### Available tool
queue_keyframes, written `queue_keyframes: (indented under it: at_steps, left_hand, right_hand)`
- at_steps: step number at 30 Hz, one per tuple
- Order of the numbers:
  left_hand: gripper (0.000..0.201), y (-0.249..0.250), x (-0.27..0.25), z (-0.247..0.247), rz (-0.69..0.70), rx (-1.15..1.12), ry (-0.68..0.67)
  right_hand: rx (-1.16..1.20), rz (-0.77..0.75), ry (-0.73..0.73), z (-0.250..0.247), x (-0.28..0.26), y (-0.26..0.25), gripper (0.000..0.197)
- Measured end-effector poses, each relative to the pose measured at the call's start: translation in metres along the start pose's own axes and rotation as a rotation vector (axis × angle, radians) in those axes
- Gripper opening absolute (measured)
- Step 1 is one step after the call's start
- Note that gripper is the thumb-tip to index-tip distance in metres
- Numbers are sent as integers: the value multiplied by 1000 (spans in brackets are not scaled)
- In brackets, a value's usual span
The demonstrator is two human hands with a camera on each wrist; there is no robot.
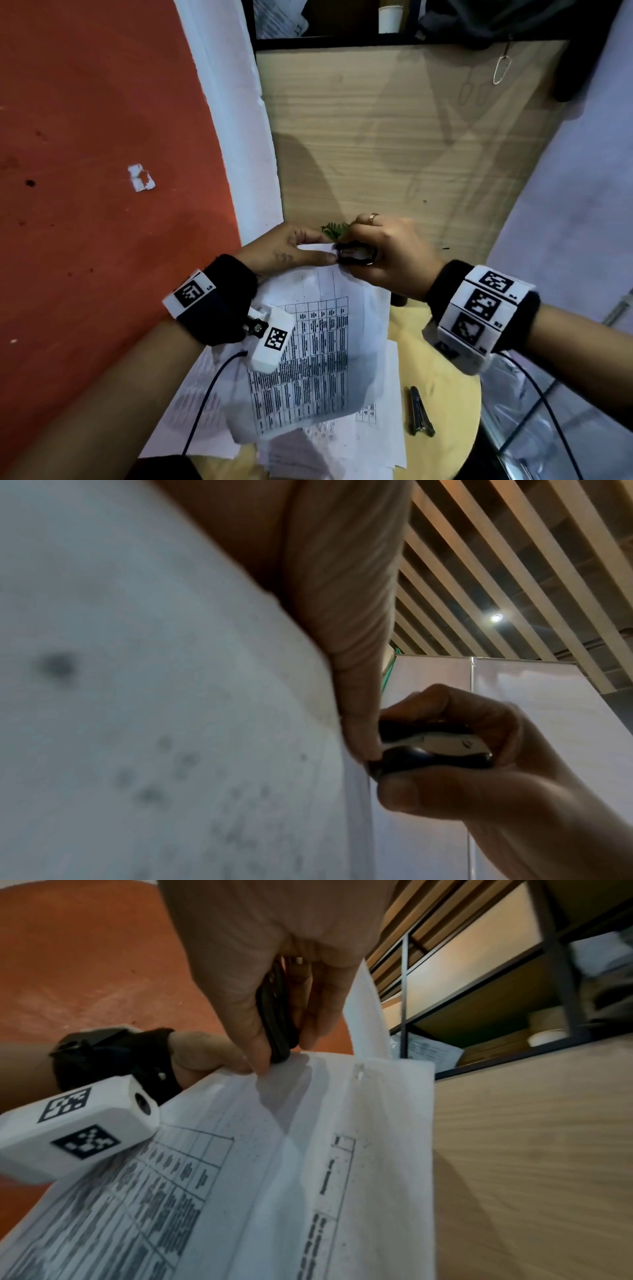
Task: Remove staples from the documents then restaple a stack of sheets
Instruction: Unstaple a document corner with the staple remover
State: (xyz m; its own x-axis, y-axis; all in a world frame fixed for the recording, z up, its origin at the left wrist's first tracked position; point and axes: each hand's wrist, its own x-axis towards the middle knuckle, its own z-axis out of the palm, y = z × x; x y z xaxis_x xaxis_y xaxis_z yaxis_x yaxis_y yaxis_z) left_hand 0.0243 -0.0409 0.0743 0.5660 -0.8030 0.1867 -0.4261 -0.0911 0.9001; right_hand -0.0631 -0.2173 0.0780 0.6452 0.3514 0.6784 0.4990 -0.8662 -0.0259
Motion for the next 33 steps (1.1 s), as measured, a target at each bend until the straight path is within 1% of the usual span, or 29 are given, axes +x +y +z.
queue_keyframes:
  at_steps: [4, 6, 9, 13, 16, 19, 22, 23, 24, 25, 27, 28, 30, 31, 32, 33]
  left_hand:
    - [18, -1, 0, 2, 30, -44, 27]
    - [15, -2, 1, 3, 35, -41, 65]
    - [10, 0, 4, 4, 57, 32, 129]
    - [14, -1, 6, 3, 80, 98, 230]
    - [12, 0, 5, 4, 67, 111, 243]
    - [8, 0, 4, 5, 54, 96, 256]
    - [11, -5, 4, 3, 31, 75, 280]
    - [12, -6, 5, 2, 18, 62, 286]
    - [14, -8, 5, 1, 10, 54, 292]
    - [15, -10, 5, 0, 8, 57, 295]
    - [17, -11, 6, 0, 8, 66, 298]
    - [17, -12, 6, 0, 5, 67, 302]
    - [16, -11, 6, 1, 11, 67, 303]
    - [15, -11, 6, 1, 20, 70, 300]
    - [14, -11, 7, 2, 26, 74, 301]
    - [14, -11, 7, 3, 30, 78, 305]
  right_hand:
    - [123, 86, 90, 5, -4, 2, 20]
    - [134, 99, 114, 5, -5, 2, 20]
    - [104, 82, 130, 5, -4, 2, 21]
    - [80, 80, 133, 6, -5, 2, 30]
    - [94, 95, 126, 5, -7, 3, 34]
    - [139, 154, 153, 4, -9, 2, 41]
    - [266, 270, 179, 6, -13, 1, 64]
    - [343, 345, 189, 6, -14, 0, 70]
    - [439, 446, 205, 8, -16, 2, 69]
    - [565, 569, 229, 8, -17, 1, 60]
    - [907, 784, 331, 8, -17, -1, 18]
    - [1067, 871, 397, 8, -16, -1, 13]
    - [1274, 954, 466, 9, -17, -3, 21]
    - [1295, 963, 476, 9, -16, -6, 18]
    - [1254, 941, 467, 11, -16, -10, 17]
    - [1173, 895, 456, 15, -14, -13, 25]
